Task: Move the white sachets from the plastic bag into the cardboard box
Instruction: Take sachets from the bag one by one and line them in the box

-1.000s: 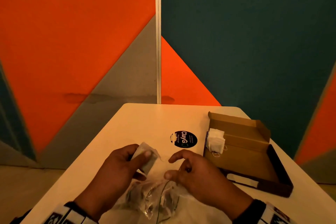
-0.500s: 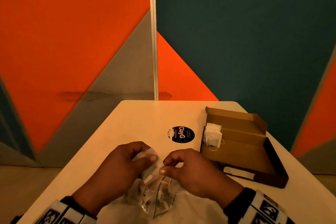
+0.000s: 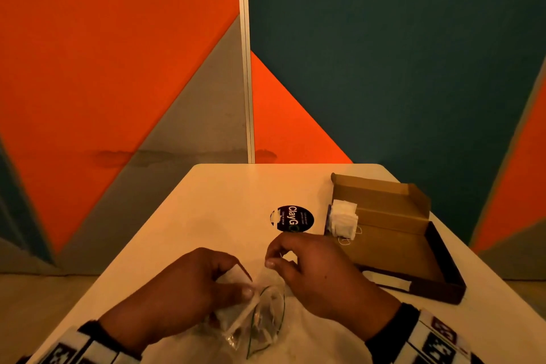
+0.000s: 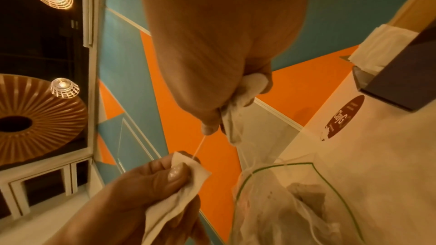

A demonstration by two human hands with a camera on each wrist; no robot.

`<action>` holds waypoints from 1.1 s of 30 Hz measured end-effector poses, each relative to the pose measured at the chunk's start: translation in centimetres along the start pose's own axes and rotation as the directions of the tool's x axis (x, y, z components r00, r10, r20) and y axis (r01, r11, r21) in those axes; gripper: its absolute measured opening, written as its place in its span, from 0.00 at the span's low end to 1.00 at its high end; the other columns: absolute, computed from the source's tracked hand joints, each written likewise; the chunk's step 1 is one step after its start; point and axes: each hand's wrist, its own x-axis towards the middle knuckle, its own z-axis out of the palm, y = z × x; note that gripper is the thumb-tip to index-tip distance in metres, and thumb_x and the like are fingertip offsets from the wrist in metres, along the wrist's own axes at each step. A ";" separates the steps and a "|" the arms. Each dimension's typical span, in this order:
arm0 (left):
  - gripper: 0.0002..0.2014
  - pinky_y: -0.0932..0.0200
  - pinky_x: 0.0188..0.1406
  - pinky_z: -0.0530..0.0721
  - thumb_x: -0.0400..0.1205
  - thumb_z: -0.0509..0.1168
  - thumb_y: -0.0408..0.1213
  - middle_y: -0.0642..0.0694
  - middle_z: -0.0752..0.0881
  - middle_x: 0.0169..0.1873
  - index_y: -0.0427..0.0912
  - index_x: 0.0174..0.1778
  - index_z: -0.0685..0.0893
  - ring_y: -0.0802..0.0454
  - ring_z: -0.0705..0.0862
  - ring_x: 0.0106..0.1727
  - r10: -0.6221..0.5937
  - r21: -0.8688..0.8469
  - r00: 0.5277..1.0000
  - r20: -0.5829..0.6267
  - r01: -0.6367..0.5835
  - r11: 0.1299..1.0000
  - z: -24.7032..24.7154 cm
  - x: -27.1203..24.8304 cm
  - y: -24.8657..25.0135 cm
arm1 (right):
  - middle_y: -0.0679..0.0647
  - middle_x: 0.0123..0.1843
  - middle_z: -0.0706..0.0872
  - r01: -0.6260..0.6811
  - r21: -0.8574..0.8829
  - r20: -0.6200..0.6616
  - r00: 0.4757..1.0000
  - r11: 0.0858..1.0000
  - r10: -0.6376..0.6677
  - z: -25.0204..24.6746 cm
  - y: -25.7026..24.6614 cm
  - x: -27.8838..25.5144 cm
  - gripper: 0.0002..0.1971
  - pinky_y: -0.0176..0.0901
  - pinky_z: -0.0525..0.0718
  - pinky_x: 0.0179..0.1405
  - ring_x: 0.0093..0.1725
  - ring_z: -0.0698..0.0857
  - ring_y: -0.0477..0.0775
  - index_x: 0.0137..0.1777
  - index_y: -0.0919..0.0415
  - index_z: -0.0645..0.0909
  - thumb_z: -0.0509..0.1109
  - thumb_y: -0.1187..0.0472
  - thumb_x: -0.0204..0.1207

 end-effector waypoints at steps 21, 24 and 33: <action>0.08 0.57 0.32 0.88 0.79 0.71 0.36 0.48 0.91 0.36 0.54 0.39 0.91 0.53 0.88 0.33 0.154 -0.078 0.857 -0.491 -0.219 0.973 -4.1 -2.2 1.4 | 0.40 0.48 0.88 -0.389 0.304 0.091 0.921 0.870 0.380 0.5 3.6 -0.6 0.01 0.39 0.85 0.49 0.49 0.85 0.41 0.47 0.42 0.86 0.73 0.51 0.79; 0.08 0.59 0.32 0.88 0.79 0.71 0.36 0.48 0.91 0.38 0.54 0.38 0.91 0.54 0.88 0.35 0.120 -0.119 0.885 -0.450 -0.193 0.974 -3.0 -1.5 1.1 | 0.42 0.50 0.92 -0.443 0.528 0.170 0.891 0.725 0.420 -0.3 3.3 -0.8 0.05 0.44 0.87 0.48 0.53 0.88 0.45 0.51 0.43 0.86 0.73 0.56 0.80; 0.10 0.60 0.40 0.85 0.84 0.68 0.37 0.48 0.92 0.38 0.55 0.43 0.92 0.58 0.87 0.36 0.084 -0.198 0.956 -0.282 -0.144 0.970 0.8 -0.1 1.0 | 0.49 0.51 0.93 -0.376 0.756 0.226 0.918 0.535 0.326 -2.3 2.5 -1.7 0.18 0.45 0.88 0.43 0.54 0.89 0.56 0.59 0.55 0.85 0.65 0.77 0.80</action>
